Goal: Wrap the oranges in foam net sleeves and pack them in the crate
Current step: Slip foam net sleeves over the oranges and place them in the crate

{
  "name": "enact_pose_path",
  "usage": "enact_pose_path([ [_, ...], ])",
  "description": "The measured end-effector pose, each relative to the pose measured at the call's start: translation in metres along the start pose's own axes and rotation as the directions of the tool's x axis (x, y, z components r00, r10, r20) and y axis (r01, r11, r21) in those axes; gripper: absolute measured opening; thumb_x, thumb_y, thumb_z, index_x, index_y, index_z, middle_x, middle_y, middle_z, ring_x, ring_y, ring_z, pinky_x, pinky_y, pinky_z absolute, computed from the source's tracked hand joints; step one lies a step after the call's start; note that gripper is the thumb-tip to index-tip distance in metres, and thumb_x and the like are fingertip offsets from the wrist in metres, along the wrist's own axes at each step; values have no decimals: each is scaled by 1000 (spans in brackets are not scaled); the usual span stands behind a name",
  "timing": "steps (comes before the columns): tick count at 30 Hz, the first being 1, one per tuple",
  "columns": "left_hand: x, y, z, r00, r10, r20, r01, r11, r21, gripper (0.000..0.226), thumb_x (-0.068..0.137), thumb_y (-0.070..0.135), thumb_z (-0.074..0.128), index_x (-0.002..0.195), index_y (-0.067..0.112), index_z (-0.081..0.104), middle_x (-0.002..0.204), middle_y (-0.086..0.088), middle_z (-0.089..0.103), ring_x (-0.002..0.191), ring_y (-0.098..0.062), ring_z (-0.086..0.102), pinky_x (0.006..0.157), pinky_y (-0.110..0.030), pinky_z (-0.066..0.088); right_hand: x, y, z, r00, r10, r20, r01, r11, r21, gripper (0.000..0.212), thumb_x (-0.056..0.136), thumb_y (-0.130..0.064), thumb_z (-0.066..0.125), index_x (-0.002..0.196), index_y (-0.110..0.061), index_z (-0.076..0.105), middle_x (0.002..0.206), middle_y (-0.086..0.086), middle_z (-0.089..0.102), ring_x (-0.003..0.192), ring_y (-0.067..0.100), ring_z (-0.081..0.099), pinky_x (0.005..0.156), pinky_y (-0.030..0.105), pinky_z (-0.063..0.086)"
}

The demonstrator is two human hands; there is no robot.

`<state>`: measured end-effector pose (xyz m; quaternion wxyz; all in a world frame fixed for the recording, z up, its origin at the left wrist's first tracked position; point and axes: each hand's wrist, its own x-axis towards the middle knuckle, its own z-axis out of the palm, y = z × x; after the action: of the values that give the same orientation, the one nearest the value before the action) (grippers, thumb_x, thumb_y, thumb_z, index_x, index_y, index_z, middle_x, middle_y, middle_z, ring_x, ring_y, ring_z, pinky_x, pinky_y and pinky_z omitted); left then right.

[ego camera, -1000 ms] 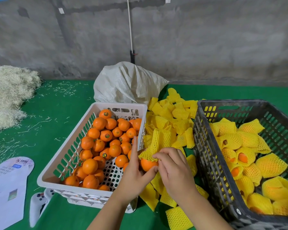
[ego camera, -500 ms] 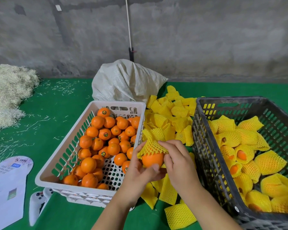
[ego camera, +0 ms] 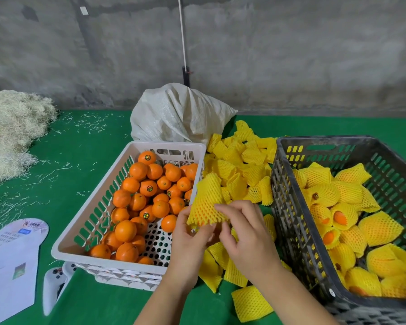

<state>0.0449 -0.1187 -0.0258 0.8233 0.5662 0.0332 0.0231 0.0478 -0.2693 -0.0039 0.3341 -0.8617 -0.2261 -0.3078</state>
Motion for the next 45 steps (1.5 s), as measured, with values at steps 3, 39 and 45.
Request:
enact_pose_path([
  [3,-1,-1,-2,997,-21,72,28,995,-93,56,85,21,85,134,35,61,100,-12,70,82,-21,69,83,-43,60,0,5,-4,998,61,-2,-60,996,70,35,99,-17,51,132,-16,63,123,-2,51,115,17,55,91,24,50],
  [39,-6,14,11,953,281,109,-301,907,294,70,88,15,84,147,27,50,135,1,68,122,-20,67,94,-24,55,-9,0,-11,986,71,-148,-38,976,214,20,86,-9,56,104,-16,49,104,-10,42,96,8,47,83,16,41],
  [45,-11,4,27,922,386,-43,-354,880,317,71,76,8,78,132,44,52,123,9,70,114,-16,68,90,-22,54,-22,-12,-2,983,48,-179,-6,973,232,19,88,-5,57,105,-14,53,104,-3,48,98,8,51,86,18,45],
])
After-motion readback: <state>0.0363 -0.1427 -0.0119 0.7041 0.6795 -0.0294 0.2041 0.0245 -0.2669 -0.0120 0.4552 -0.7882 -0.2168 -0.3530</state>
